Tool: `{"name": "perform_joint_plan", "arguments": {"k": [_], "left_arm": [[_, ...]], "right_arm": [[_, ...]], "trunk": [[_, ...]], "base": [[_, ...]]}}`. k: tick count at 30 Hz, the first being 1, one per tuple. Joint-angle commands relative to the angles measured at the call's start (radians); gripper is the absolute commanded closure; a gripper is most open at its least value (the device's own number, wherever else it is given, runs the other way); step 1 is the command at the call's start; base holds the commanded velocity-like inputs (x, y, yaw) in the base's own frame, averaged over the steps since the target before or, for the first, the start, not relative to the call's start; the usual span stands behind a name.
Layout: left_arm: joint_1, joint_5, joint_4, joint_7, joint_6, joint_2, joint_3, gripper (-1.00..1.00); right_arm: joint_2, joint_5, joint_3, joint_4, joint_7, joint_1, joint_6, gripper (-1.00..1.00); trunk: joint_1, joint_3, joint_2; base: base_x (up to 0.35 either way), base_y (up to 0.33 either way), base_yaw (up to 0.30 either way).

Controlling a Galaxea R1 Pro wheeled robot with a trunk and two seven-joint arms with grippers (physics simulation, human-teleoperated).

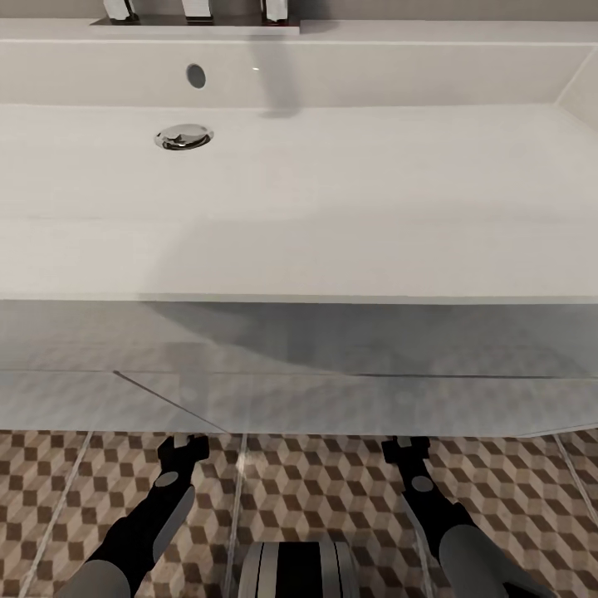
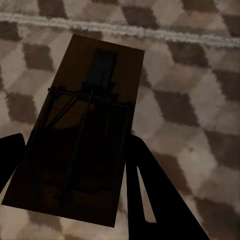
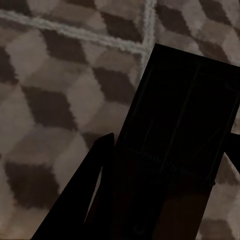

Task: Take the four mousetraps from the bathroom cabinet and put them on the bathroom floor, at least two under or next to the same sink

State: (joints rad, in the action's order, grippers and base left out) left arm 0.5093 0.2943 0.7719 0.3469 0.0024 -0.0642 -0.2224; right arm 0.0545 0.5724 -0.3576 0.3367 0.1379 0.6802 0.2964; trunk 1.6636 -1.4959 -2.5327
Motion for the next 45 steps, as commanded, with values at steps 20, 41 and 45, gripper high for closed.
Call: {"name": "perform_joint_plan", "arguments": {"k": [20, 41, 45], "left_arm": [[0.000, 0.010, 0.001, 0.006, -0.008, 0.003, -0.009, 1.00], [0.001, 0.009, 0.009, 0.009, -0.005, -0.001, -0.006, 1.00], [0.001, 0.009, 0.010, 0.009, -0.004, -0.001, -0.006, 1.00]], "right_arm": [[0.002, 0.009, -0.009, 0.001, -0.044, 0.016, -0.012, 1.00], [0.002, 0.009, -0.009, 0.001, -0.044, 0.016, -0.011, 1.00], [0.002, 0.009, -0.009, 0.001, -0.045, 0.016, -0.011, 1.00]], "trunk": [[0.000, -0.001, 0.000], [0.000, -0.001, 0.000], [0.000, -0.001, 0.000]], "base": [[0.000, 0.000, 0.000], [0.000, 0.000, 0.000], [0.000, 0.000, 0.000]]}}
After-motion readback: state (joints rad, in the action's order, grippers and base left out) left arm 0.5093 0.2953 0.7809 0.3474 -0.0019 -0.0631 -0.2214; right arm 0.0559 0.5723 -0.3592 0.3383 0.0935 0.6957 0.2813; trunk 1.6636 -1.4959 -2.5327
